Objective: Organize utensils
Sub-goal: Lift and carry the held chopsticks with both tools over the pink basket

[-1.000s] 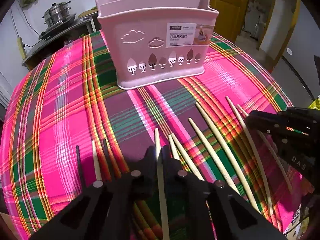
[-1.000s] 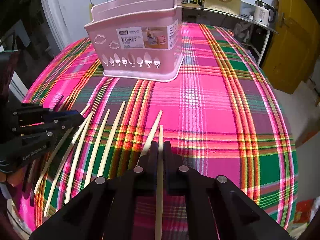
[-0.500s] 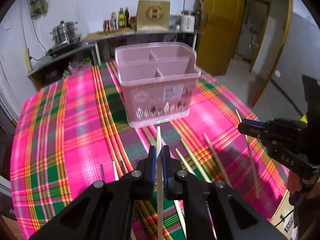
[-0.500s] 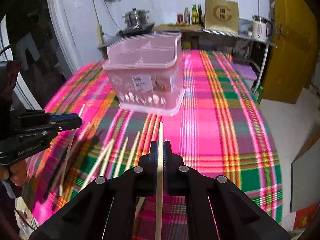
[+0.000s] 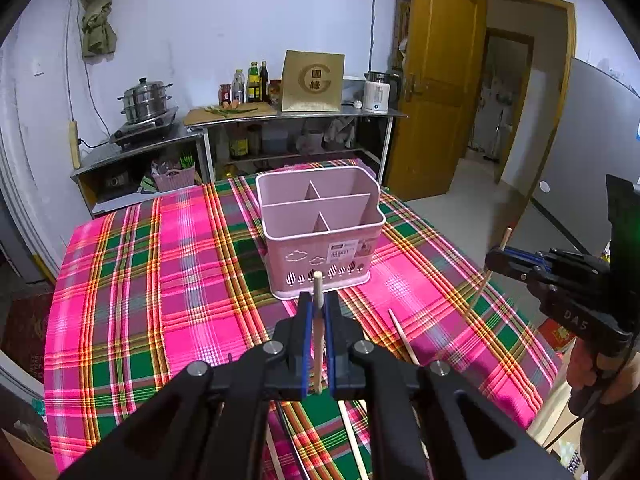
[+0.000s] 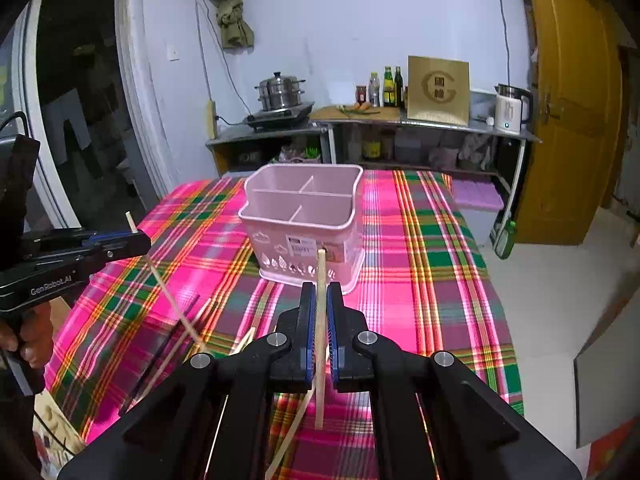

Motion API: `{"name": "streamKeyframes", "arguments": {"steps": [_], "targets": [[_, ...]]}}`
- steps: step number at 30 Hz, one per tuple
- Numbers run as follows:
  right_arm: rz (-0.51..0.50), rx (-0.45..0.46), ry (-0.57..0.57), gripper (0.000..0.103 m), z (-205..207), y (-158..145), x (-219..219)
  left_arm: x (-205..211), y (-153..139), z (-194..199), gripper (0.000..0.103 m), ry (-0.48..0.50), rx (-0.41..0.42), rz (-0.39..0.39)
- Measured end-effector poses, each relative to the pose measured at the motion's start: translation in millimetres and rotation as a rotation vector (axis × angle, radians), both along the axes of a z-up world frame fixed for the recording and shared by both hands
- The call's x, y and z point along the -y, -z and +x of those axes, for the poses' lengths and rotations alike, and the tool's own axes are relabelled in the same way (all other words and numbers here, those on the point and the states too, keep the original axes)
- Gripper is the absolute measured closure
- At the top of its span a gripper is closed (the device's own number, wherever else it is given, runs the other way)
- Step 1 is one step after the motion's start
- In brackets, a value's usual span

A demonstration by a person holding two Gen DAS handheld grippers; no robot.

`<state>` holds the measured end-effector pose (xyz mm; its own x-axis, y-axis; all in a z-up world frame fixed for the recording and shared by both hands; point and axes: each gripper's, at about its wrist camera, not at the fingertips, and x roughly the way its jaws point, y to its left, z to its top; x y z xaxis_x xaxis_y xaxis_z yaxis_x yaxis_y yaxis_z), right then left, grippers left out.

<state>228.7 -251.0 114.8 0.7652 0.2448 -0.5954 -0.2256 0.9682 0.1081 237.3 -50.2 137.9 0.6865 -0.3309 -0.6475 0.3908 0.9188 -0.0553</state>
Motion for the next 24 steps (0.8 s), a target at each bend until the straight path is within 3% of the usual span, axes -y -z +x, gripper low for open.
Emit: {"name": "streamKeyframes", "arguments": {"steps": [11,24], "targets": [[0.004,0.043,-0.027,0.098,8,-24,-4,5,-22,10,0.097,-0.008,0.025,-0.004],[0.044,0.096,-0.072,0.098,54,-72,-21,5,-70,57,0.097,-0.026,0.054,-0.051]]}}
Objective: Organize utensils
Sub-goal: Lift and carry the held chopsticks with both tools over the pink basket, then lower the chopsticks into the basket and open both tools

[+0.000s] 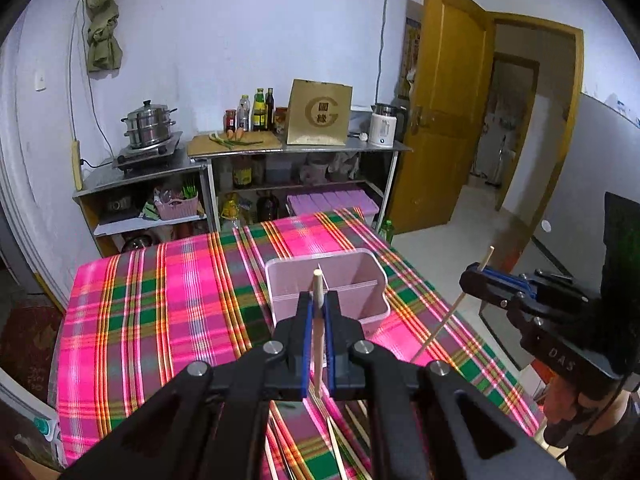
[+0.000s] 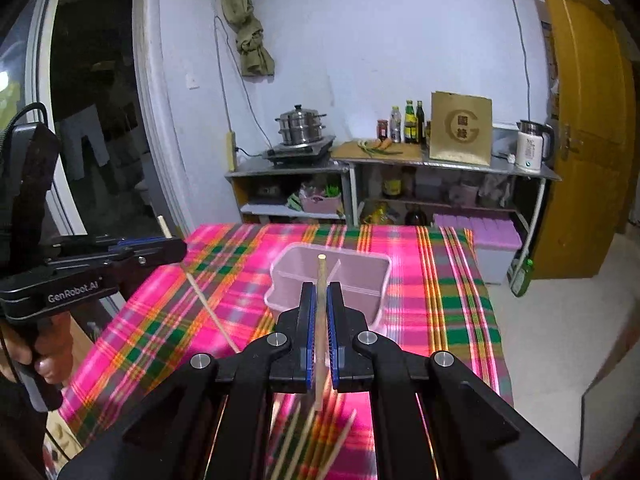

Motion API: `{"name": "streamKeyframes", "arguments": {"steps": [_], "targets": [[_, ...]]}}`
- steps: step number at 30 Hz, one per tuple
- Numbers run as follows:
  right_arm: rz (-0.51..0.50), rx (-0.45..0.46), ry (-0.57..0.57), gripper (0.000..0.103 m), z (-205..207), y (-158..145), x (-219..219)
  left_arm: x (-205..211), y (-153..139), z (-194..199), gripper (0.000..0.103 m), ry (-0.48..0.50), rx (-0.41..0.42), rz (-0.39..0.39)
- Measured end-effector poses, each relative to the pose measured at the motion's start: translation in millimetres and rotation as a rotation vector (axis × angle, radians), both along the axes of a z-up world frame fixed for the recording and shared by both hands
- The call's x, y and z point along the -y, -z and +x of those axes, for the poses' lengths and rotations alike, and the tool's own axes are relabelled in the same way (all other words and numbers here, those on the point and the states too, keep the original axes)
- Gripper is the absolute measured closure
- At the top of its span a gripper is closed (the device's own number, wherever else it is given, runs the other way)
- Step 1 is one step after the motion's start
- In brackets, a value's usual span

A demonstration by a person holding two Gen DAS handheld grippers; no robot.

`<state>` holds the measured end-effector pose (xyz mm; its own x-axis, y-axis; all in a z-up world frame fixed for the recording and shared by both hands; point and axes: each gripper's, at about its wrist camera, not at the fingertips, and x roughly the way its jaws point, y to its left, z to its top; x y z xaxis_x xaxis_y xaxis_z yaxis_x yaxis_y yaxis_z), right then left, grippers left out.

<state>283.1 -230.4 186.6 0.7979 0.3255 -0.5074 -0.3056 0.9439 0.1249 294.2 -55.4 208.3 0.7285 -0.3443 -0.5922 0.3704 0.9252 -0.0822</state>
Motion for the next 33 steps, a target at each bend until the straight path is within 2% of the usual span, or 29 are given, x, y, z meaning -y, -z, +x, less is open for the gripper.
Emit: {"name": "streamKeyframes", "arguments": {"steps": [9,14,20,33], "targets": [[0.013,0.044,-0.017,0.098,38,-24,-14,3,-28,35,0.097,-0.01,0.037,-0.016],[0.032,0.057,-0.028,0.098,63,-27,-23,0,-30,55,0.097,-0.02,0.048,-0.02],[0.04,0.045,-0.028,0.098,87,-15,-31,-1,-12,73,0.097,-0.021,0.031,-0.021],[0.037,-0.09,-0.034,0.098,119,53,-36,-2,48,95,0.097,-0.018,-0.068,-0.026]]}}
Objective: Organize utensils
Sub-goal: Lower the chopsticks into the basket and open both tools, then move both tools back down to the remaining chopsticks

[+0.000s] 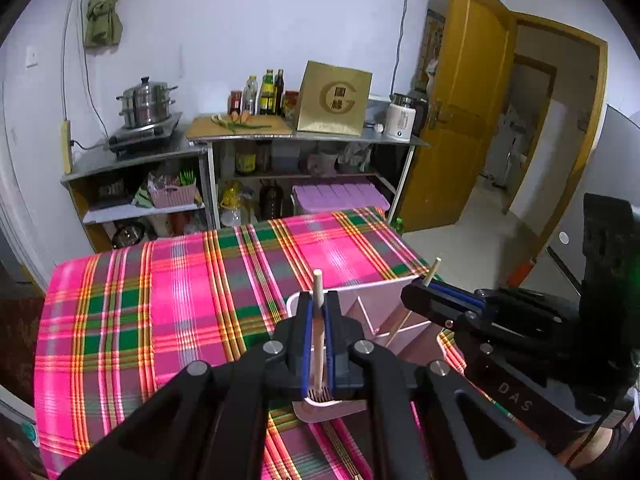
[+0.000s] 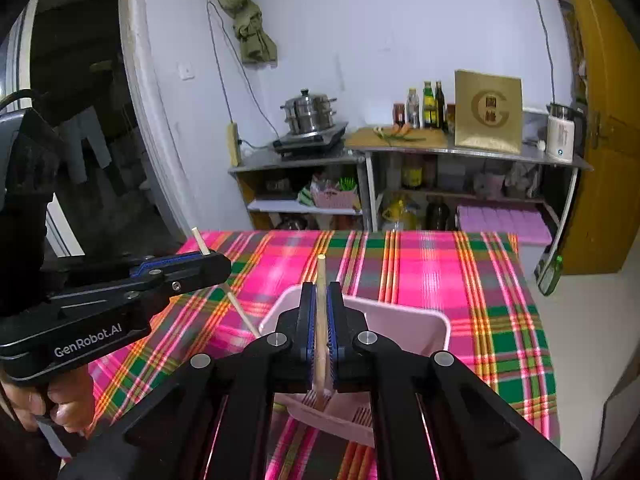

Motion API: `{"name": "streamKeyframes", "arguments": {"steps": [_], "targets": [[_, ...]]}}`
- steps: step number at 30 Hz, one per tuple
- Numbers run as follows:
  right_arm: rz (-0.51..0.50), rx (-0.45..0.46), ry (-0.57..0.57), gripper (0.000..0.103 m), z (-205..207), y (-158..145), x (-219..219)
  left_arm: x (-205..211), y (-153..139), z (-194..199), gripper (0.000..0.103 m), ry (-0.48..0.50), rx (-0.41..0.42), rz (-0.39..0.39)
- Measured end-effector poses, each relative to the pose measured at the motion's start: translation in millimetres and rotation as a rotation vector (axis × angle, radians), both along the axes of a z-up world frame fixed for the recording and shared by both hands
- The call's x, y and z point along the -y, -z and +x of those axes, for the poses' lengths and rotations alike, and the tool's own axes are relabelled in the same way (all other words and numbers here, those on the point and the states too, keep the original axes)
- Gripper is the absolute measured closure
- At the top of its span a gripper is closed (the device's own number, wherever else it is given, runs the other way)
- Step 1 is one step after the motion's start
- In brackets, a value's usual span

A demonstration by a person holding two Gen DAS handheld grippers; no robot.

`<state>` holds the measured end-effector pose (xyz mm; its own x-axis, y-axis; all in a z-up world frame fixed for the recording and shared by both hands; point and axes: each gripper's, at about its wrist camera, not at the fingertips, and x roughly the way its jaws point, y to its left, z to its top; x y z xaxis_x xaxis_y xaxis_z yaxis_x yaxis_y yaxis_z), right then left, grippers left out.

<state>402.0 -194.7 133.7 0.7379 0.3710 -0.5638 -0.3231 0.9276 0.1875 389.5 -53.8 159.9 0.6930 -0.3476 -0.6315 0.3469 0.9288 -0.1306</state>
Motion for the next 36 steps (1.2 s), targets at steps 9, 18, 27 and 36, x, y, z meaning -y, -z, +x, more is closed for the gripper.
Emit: {"name": "streamKeyframes", "arguments": {"steps": [9,18,27,36], "targets": [[-0.011,-0.045,-0.002,0.098,5,18,0,1,18,1,0.096,-0.004,-0.026,0.006],[-0.017,-0.058,0.014,0.092,-2,22,5,-4,22,-10,0.089,-0.009,-0.033,-0.006],[0.013,-0.003,0.043,0.084,-53,11,24,-25,20,-63,0.083,-0.03,0.039,-0.03],[0.009,0.042,0.065,0.084,-146,24,40,-44,41,-153,0.082,-0.043,0.118,-0.066]]}}
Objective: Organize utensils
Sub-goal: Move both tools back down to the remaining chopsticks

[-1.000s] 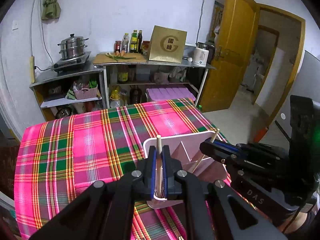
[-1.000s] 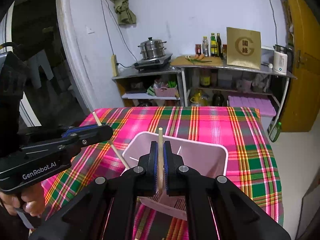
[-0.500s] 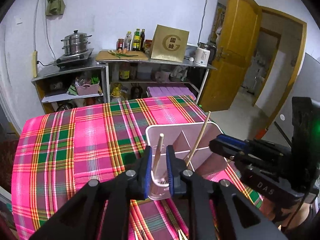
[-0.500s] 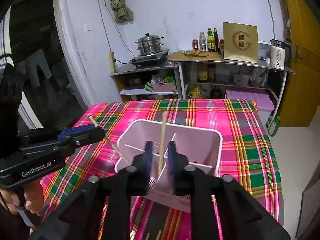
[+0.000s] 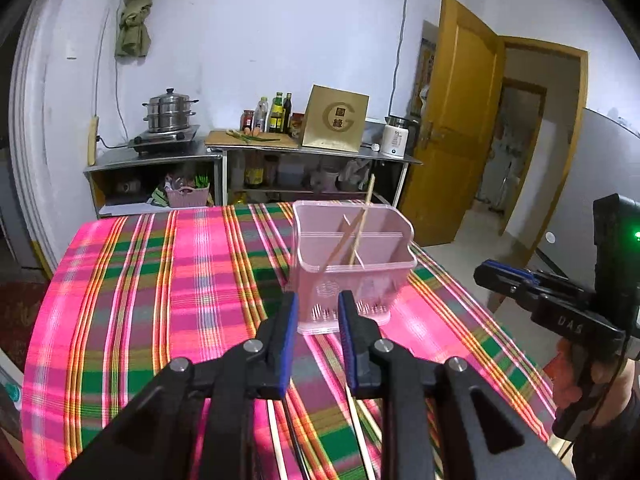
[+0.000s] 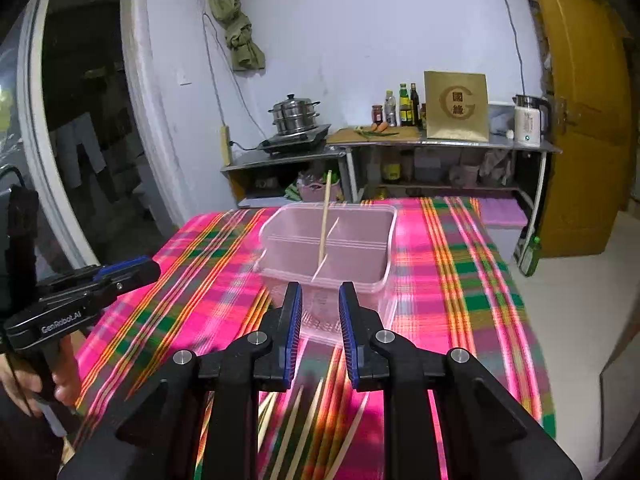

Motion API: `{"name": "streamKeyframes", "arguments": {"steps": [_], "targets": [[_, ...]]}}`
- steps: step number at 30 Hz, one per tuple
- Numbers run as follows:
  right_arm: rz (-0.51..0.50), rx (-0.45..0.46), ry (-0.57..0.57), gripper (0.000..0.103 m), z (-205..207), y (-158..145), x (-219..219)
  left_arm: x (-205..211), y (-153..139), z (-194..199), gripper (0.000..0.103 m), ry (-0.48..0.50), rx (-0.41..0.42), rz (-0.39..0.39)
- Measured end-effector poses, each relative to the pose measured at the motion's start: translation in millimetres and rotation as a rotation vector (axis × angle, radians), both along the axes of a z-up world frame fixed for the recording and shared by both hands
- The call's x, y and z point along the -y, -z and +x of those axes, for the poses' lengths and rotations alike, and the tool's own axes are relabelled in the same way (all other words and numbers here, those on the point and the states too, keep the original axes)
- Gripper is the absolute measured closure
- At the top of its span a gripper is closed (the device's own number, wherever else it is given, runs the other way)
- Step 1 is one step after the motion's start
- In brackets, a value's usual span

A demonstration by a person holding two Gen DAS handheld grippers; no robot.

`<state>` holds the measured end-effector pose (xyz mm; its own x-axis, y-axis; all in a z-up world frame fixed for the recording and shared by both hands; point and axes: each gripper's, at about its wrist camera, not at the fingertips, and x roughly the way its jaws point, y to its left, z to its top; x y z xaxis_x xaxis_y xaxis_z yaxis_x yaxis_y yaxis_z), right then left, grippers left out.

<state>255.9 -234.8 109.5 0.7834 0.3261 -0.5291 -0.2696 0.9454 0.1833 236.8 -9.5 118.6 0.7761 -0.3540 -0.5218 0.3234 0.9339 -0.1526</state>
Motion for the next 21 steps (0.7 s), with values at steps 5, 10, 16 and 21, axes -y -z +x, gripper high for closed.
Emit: {"name": "streamKeyframes", "arguments": {"steps": [5,10,16,21], "targets": [[-0.015,-0.002,-0.015,0.084,-40,19,1,-3,21,-41,0.082,-0.008,-0.009,0.005],[-0.026,-0.03,-0.019,0.084,-71,40,0,-6,42,-71,0.081,-0.002,-0.034,-0.005],[-0.005,-0.071,-0.002,0.084,-92,60,7,-14,67,-88,0.081,-0.024,-0.081,0.007],[-0.016,-0.094,0.013,0.084,-96,71,10,-14,81,-89,0.081,-0.023,-0.115,0.033]]}}
